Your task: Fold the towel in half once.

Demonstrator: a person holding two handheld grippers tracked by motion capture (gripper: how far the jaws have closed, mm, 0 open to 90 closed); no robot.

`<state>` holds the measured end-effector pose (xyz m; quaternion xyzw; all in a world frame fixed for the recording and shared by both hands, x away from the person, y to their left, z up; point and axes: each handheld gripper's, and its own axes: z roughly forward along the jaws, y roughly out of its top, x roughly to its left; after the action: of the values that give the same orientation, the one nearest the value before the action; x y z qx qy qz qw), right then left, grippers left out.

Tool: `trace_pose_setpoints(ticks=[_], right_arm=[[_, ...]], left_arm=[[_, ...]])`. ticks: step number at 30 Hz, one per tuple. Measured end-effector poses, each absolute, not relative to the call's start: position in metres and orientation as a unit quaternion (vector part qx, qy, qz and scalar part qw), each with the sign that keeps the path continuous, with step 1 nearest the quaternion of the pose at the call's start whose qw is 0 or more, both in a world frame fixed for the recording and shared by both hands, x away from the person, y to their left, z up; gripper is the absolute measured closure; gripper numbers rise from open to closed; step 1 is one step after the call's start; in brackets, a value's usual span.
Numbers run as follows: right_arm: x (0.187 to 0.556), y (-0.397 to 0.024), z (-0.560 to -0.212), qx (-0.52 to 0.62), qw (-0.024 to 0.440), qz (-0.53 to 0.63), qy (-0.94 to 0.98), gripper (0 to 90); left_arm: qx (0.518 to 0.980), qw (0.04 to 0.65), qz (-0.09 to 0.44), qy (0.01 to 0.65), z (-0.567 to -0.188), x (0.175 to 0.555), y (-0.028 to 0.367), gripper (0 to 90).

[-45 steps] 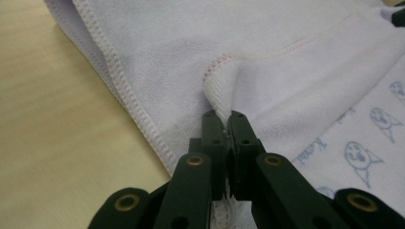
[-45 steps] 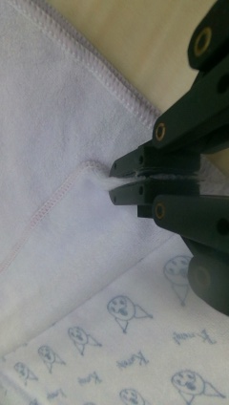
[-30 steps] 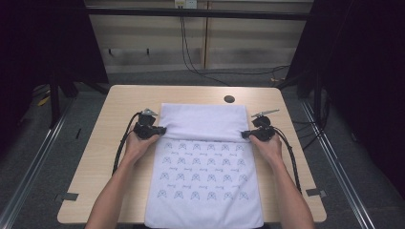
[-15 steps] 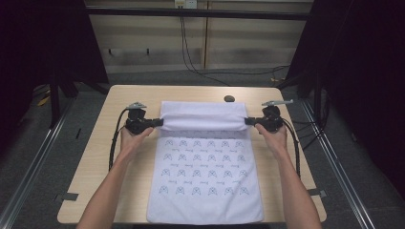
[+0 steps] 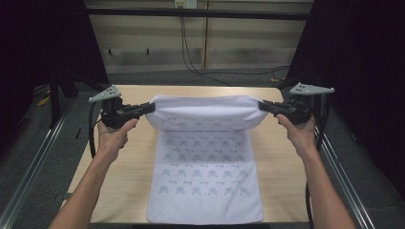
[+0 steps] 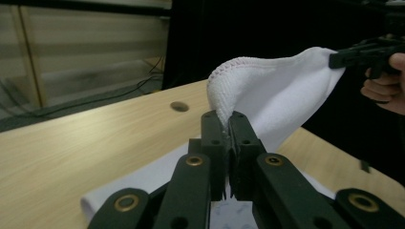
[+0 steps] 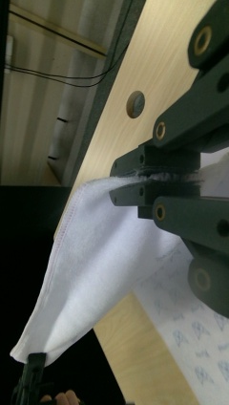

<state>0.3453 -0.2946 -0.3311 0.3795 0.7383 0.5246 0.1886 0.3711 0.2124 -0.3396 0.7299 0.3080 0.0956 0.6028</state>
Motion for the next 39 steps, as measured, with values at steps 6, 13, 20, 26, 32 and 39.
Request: trace_pose_setpoints(ticks=[6, 13, 20, 26, 32, 39], right_arm=[[0.292, -0.305, -0.307, 0.341, 0.173, 0.562, 0.734, 86.5], [0.251, -0.292, -0.352, 0.338, 0.130, 0.509, 0.781, 86.2], [0.199, -0.284, -0.422, 0.347, 0.071, 0.459, 0.815, 80.8], [0.181, -0.283, -0.459, 0.362, 0.037, 0.429, 0.827, 77.5], [0.159, -0.291, -0.463, 0.354, -0.006, 0.447, 0.821, 72.8], [0.172, -0.283, -0.459, 0.366, 0.039, 0.434, 0.822, 62.8]], left_arm=[[0.746, 0.597, 0.108, 0.274, -0.321, 0.336, 0.215, 87.1], [0.776, 0.560, 0.075, 0.280, -0.380, 0.298, 0.225, 87.2], [0.795, 0.547, 0.025, 0.263, -0.429, 0.260, 0.232, 86.8], [0.826, 0.500, -0.006, 0.259, -0.462, 0.233, 0.233, 86.8], [0.849, 0.486, -0.041, 0.204, -0.463, 0.201, 0.231, 84.1], [0.849, 0.488, -0.040, 0.197, -0.462, 0.197, 0.230, 81.3]])
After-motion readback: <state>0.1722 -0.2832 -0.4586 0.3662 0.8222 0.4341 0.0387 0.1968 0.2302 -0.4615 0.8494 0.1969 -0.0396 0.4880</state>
